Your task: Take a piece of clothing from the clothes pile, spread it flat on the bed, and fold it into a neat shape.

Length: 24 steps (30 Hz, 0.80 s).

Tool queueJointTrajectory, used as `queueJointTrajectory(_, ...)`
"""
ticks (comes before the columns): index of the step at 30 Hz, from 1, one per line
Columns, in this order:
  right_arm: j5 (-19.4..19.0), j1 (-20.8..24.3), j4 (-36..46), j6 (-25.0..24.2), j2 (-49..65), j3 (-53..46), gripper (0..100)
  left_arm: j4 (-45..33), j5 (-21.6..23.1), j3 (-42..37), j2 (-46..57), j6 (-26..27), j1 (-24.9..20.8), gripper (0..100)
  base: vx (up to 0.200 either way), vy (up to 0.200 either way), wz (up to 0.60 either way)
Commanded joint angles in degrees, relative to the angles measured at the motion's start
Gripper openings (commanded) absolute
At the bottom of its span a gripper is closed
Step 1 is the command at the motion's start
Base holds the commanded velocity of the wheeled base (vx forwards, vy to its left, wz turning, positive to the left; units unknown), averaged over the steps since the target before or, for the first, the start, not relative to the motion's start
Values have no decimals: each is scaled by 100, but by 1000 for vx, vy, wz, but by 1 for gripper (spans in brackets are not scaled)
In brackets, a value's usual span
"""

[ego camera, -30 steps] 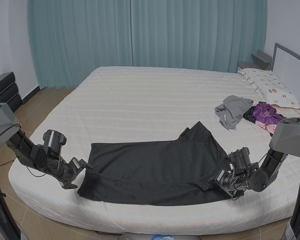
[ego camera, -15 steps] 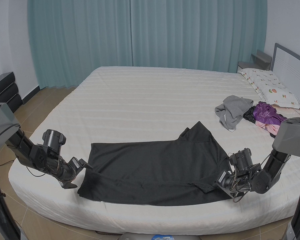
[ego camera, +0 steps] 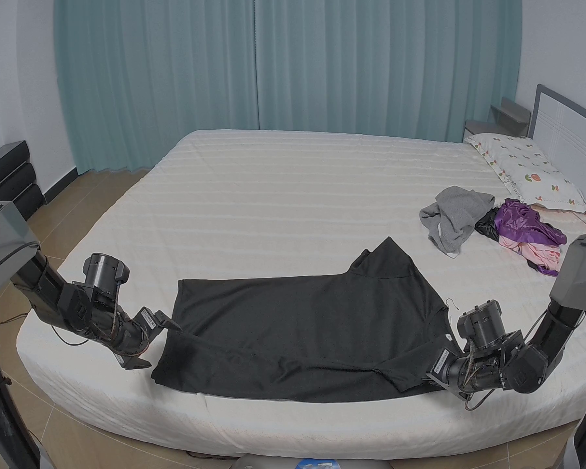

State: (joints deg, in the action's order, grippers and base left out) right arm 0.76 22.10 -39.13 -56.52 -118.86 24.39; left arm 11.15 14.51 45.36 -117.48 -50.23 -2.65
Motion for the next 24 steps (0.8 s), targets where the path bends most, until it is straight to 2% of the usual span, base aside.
queueJointTrajectory(1, 4, 66, 11, 35, 179, -172, 100, 1, 0, -1, -3, -5, 1, 100, 0, 0, 0)
queueJointTrajectory(4, -5, 5, 2, 150, 249, -198, 100, 1, 0, -1, -3, -5, 10, 100, 0, 0, 0)
queueJointTrajectory(7, -23, -312, -33, 378, 232, -119, 100, 1, 0, -1, -3, -5, 1, 100, 0, 0, 0)
queueJointTrajectory(12, -146, -874, -51, 1046, -76, 118, 100, 10, 0, -36, -3, -5, -8, 100, 0, 0, 0)
queueJointTrajectory(20, -480, -953, -411, 1020, -621, 443, 100, 10, 0, -27, -29, -5, -8, 100, 0, 0, 0)
queueJointTrajectory(24, -489, -918, -411, 1020, -850, 602, 100, 10, 0, -27, -38, 4, -8, 100, 0, 0, 0)
